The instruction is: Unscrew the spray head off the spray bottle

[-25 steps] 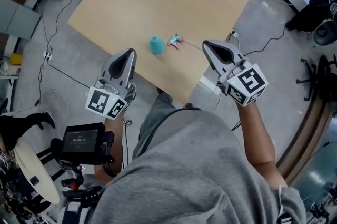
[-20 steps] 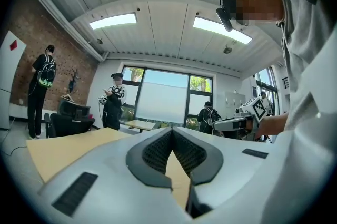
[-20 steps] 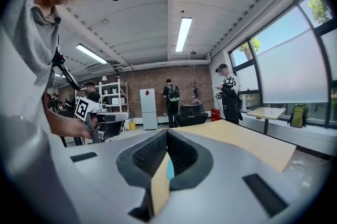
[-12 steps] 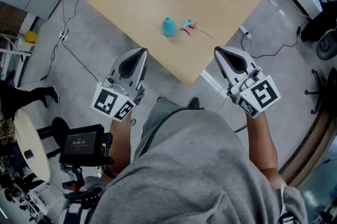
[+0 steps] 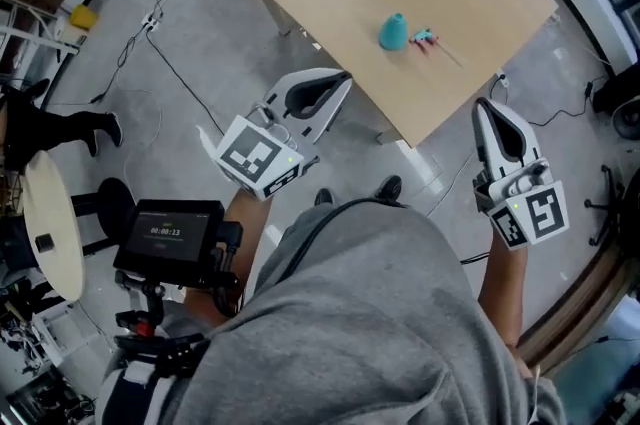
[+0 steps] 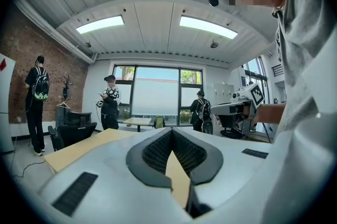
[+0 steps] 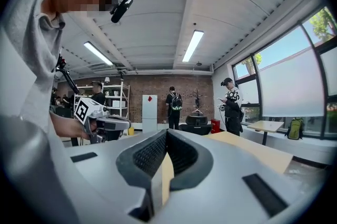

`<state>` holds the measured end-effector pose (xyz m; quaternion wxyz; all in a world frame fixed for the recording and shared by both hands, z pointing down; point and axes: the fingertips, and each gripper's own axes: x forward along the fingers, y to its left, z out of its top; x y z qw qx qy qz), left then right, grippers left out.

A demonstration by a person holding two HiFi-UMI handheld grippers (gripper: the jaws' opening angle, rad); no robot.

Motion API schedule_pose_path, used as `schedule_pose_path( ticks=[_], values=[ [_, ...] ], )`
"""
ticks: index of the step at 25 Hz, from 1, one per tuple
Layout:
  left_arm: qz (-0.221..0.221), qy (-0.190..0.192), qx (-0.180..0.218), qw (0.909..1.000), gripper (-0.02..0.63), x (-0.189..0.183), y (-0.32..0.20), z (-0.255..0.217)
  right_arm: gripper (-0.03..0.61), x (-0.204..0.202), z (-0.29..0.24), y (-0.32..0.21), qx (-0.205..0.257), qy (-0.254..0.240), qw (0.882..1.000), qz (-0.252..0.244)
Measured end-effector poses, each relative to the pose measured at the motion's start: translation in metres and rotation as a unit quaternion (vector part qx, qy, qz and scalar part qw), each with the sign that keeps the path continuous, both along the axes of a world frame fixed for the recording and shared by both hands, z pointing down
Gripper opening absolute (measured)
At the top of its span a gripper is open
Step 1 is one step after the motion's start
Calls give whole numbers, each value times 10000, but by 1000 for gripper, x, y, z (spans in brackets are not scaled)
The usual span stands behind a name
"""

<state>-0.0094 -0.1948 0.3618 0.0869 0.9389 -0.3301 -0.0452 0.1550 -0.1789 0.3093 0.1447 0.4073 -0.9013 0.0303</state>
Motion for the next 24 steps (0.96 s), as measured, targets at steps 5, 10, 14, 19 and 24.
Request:
schedule_pose_path(
  ticks=[5,10,14,19,24],
  values=[
    [168,-6,98,9998,5,10,-2,-10,6,-3,-12,0,64,-19,10000,55],
    [289,88,126,9995,5,17,0,-21,6,2,-21,4,91,115,9999,17],
    [314,46,126,9994,5,18,0,-22,6,2,-24,8,74,113,9999,29],
    [216,99,88,9997,5,16,-3,-20,6,2,-19,10,-9,149,9999,-20],
    [273,159,119,9994,5,19,1,-17,6,2,-21,10,67,169,9998,-56]
  ],
)
